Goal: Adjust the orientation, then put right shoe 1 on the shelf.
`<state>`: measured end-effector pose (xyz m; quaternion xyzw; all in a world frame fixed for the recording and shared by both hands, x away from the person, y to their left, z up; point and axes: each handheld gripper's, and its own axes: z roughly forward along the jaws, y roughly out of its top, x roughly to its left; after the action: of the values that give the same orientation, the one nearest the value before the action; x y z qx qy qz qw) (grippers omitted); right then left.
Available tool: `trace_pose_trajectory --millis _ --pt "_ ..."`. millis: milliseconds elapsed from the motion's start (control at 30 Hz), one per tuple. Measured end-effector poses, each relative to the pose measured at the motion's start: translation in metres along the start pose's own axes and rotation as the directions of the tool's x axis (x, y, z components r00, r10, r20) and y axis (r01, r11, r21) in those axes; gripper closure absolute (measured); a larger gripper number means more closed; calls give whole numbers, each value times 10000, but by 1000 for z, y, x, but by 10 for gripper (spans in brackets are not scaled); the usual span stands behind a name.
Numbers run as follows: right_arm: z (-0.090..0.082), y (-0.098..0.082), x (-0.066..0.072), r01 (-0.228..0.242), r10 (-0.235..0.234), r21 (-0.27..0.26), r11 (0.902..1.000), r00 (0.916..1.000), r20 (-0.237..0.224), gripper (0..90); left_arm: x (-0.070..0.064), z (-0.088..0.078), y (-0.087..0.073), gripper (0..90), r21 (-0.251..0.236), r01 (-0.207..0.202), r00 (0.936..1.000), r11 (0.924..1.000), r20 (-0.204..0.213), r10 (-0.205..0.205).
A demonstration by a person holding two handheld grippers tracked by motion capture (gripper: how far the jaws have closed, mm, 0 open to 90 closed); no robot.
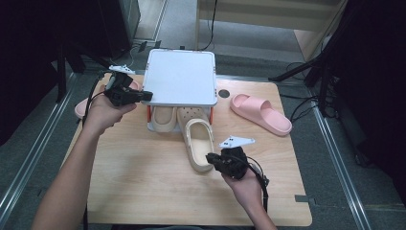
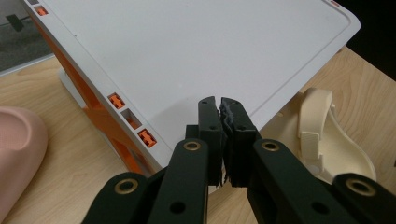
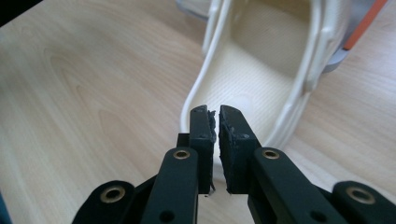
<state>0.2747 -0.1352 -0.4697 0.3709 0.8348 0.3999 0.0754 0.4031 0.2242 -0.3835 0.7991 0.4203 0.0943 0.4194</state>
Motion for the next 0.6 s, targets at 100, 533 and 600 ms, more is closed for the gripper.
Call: trace_pose_trajectory --millis 100,533,600 --pt "2 -8 5 214 -214 151 9997 9998 -17 855 0 0 0 872 0 14 10000 10000 23 -14" --pt "16 -33 7 348 -337 1117 9931 9994 -116 889 2 1 1 872 13 28 9999 10000 108 -28" --pt "19 -35 6 249 -251 1380 9901 9997 -3 891 1 0 1 872 37 2 10000 10000 90 -2"
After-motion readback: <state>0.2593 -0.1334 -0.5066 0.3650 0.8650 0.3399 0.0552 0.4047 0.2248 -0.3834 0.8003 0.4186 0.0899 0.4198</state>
